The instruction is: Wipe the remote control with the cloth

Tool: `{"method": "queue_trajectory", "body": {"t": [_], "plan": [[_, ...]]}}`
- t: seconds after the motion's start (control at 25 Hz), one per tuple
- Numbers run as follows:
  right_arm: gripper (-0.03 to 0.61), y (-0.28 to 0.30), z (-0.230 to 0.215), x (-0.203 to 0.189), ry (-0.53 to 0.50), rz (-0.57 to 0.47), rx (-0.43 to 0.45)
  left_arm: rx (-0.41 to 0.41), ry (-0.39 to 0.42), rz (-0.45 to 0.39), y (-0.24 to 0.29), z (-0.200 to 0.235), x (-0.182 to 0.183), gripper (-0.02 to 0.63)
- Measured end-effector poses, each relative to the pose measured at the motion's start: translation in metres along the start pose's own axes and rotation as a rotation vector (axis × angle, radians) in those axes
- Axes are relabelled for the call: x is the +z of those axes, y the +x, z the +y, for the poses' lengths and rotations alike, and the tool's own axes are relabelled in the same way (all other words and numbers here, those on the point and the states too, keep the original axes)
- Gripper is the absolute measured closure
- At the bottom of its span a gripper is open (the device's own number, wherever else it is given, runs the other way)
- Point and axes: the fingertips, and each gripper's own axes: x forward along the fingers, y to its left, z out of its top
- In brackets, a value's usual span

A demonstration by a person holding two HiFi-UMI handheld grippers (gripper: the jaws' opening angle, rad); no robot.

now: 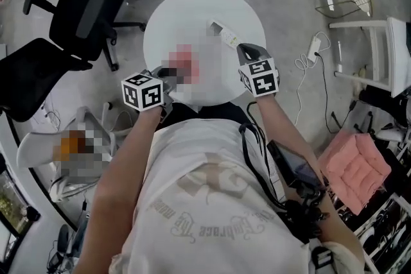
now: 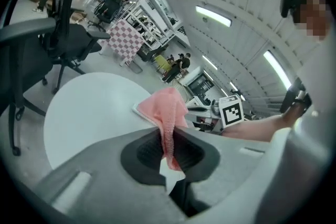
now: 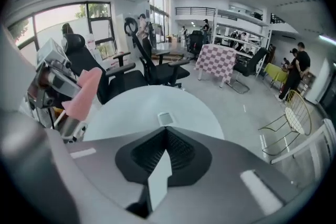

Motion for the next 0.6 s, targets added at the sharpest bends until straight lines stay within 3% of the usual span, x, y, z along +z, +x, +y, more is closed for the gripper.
{"method": "queue_trajectory", "body": {"t": [0.24,0.6], "plan": [[0.572,-0.053,0.038,0.003,0.150,-0.166,0.008,0.001,0.121,-0.030,-0.030,-0.015,-0.013,0.594],[0.571,-0.131,0.073,-0.007,0.217,-0.373,-0.019,-0.079,0.303,-0.046,-0.057,-0.062,-0.013,0.594]]}}
